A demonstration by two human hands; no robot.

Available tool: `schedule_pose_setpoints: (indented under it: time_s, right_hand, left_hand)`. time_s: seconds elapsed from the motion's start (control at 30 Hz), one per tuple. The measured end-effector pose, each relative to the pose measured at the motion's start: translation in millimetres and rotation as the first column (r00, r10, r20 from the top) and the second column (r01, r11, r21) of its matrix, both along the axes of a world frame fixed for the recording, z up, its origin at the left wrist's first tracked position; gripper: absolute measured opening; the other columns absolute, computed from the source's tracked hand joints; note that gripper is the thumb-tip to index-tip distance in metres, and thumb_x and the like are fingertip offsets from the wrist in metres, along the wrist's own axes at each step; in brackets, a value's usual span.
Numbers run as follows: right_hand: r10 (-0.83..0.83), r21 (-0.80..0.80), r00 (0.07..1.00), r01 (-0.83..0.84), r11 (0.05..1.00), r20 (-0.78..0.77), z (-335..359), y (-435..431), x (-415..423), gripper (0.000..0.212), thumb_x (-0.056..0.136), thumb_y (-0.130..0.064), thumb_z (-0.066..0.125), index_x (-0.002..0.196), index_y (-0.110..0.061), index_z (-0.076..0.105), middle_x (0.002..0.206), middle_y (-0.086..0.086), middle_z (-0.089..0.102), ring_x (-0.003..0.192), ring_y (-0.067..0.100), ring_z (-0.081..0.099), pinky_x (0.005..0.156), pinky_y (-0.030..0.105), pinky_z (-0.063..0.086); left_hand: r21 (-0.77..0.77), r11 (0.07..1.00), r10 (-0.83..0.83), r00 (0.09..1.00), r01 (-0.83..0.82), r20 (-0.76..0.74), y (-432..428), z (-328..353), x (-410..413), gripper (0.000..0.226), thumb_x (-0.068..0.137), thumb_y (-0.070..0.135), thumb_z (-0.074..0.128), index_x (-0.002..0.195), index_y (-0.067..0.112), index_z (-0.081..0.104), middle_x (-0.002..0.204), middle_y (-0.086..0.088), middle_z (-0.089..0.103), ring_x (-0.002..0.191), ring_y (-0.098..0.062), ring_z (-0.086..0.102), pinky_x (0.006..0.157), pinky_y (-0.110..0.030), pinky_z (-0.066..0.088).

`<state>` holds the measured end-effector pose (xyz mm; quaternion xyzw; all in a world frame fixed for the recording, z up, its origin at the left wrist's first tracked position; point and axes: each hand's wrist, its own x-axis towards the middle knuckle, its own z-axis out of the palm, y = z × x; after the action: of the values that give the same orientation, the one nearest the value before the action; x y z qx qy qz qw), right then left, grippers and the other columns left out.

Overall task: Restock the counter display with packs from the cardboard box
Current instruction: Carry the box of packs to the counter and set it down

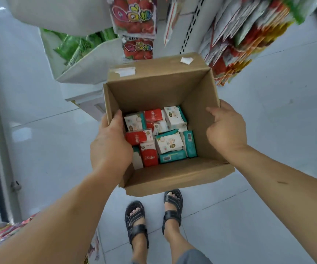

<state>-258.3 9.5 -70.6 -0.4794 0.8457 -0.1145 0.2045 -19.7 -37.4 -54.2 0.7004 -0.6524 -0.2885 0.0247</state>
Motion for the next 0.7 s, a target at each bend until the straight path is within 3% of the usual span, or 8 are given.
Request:
schedule_pose_setpoints:
  time_s: [0.37, 0.57, 0.7]
  right_hand:
    - [-0.145, -0.059, 0.989, 0.143, 0.988, -0.033, 181, 73, 24, 0.057, 0.080, 0.008, 0.054, 0.133, -0.009, 0.059, 0.137, 0.007, 0.053, 0.111, 0.033, 0.057, 0.093, 0.036, 0.051]
    - [-0.237, -0.064, 0.969, 0.233, 0.970, -0.074, 263, 116, 26, 0.057, 0.082, 0.004, 0.054, 0.137, -0.011, 0.058, 0.138, 0.006, 0.053, 0.114, 0.032, 0.057, 0.095, 0.037, 0.050]
    - [-0.325, -0.084, 0.941, 0.318, 0.944, -0.096, 316, 150, 12, 0.056, 0.083, 0.003, 0.053, 0.136, -0.013, 0.059, 0.136, 0.005, 0.054, 0.114, 0.031, 0.057, 0.095, 0.037, 0.050]
  left_hand:
    - [-0.049, 0.985, -0.163, 0.987, 0.163, -0.002, 40, 177, 14, 0.081, 0.085, -0.004, 0.051, 0.152, 0.031, 0.023, 0.154, 0.005, 0.029, 0.122, -0.026, 0.053, 0.079, -0.035, 0.051]
    - [-0.082, 0.950, -0.303, 0.953, 0.302, -0.005, 58, 259, 7, 0.075, 0.084, 0.006, 0.059, 0.149, 0.029, 0.028, 0.148, 0.000, 0.038, 0.118, -0.028, 0.056, 0.083, -0.044, 0.056]
    - [-0.134, 0.898, -0.418, 0.908, 0.418, 0.030, 67, 319, -18, 0.069, 0.086, 0.008, 0.054, 0.148, 0.028, 0.031, 0.149, 0.000, 0.036, 0.119, -0.027, 0.054, 0.083, -0.040, 0.053]
